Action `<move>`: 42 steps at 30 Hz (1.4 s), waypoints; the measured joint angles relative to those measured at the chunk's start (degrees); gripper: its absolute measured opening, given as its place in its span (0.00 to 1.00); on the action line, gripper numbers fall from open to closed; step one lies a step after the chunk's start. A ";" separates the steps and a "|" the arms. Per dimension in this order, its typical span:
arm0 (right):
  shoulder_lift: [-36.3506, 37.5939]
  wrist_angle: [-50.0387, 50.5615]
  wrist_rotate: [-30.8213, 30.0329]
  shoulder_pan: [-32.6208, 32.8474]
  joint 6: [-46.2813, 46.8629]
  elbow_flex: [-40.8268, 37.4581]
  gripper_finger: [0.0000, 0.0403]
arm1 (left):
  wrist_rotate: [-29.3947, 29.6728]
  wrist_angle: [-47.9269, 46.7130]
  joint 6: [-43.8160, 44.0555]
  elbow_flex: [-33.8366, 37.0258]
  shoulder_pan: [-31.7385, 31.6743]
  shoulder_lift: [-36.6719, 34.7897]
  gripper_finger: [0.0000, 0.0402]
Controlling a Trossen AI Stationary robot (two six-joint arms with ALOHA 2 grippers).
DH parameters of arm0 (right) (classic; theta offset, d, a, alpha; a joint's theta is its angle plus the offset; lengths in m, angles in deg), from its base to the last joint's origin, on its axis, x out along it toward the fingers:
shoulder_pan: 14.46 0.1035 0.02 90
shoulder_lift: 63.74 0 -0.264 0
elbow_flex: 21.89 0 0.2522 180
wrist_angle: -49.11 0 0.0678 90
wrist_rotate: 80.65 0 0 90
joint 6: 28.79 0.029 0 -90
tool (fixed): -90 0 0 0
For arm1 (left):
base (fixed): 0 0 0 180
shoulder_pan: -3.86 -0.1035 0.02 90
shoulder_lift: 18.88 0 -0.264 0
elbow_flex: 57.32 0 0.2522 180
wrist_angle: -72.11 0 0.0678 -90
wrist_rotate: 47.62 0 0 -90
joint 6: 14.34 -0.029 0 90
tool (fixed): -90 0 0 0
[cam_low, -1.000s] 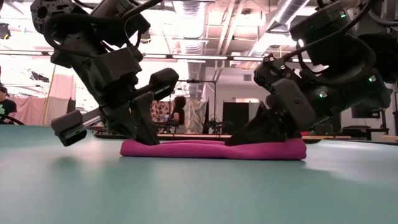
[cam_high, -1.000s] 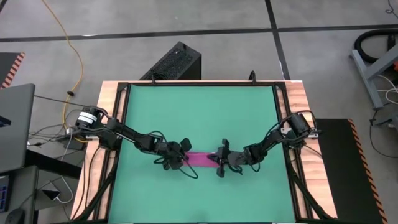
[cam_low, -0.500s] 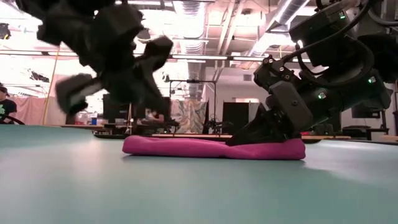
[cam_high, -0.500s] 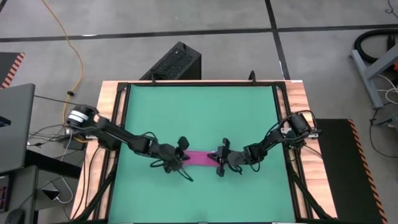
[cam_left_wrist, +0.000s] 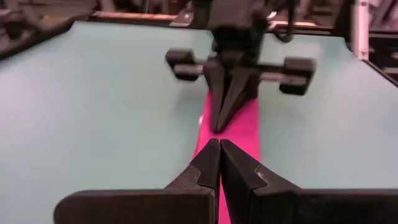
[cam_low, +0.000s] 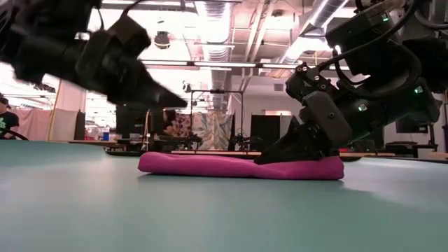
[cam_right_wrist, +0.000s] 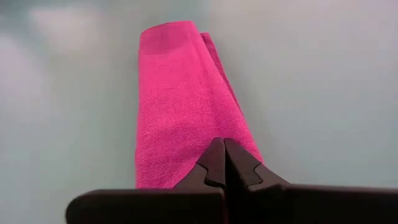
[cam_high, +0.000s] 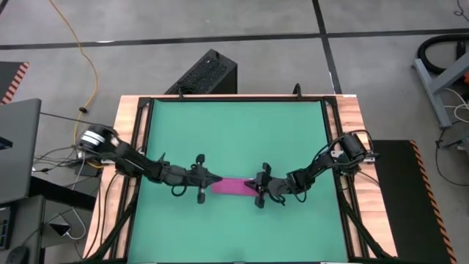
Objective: Roll towel into tight, uniform cylinder
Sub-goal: Roll the pink towel
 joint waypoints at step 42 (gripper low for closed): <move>2.58 -6.72 -9.08 8.88 -1.11 -0.12 0.03 | 7.73 5.27 13.12 -6.94 2.25 25.48 0.00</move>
